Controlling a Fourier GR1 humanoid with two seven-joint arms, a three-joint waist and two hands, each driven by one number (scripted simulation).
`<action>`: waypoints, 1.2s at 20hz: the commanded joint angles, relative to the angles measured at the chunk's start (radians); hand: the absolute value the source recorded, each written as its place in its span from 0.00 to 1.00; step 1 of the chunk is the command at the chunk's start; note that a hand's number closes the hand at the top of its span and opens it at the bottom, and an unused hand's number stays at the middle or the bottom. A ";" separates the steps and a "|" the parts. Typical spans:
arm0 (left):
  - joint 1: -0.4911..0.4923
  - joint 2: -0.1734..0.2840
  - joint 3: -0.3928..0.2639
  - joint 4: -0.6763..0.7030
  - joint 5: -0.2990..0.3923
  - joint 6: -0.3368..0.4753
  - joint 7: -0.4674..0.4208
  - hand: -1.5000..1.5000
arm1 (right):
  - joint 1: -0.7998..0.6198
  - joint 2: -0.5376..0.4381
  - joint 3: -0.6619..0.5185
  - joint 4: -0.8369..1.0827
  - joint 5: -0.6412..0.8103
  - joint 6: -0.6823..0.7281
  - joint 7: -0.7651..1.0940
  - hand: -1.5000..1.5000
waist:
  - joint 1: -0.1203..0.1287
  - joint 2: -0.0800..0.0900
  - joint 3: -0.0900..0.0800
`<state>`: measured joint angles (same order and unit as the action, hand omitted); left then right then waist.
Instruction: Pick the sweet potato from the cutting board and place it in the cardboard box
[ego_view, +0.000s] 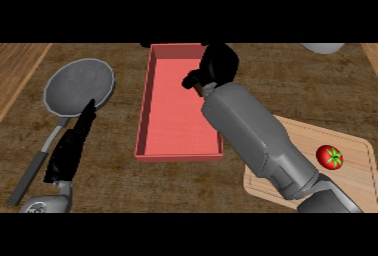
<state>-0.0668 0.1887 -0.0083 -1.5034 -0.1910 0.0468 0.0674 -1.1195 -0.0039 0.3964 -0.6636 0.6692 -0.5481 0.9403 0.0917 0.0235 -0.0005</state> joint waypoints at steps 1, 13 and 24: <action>0.010 0.001 -0.005 -0.020 -0.002 -0.005 0.017 0.50 | -0.042 0.004 -0.025 0.055 -0.043 -0.184 -0.033 0.00 | 0.000 -0.002 0.001; 0.072 -0.015 0.011 -0.019 -0.007 0.024 -0.006 0.50 | 0.044 0.004 -0.183 -0.107 -0.094 -0.633 -0.232 0.00 | -0.066 -0.020 0.001; 0.106 0.012 0.066 -0.103 0.020 0.024 0.072 0.50 | 0.514 -0.135 -0.201 -0.598 -0.058 -0.603 -0.252 0.00 | -0.141 -0.042 0.002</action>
<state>0.0367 0.2059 0.0583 -1.5647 -0.1676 0.0601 0.0941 -0.7804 -0.0899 0.1850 -1.0632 0.6198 -1.1275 0.6934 -0.0313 -0.0143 0.0004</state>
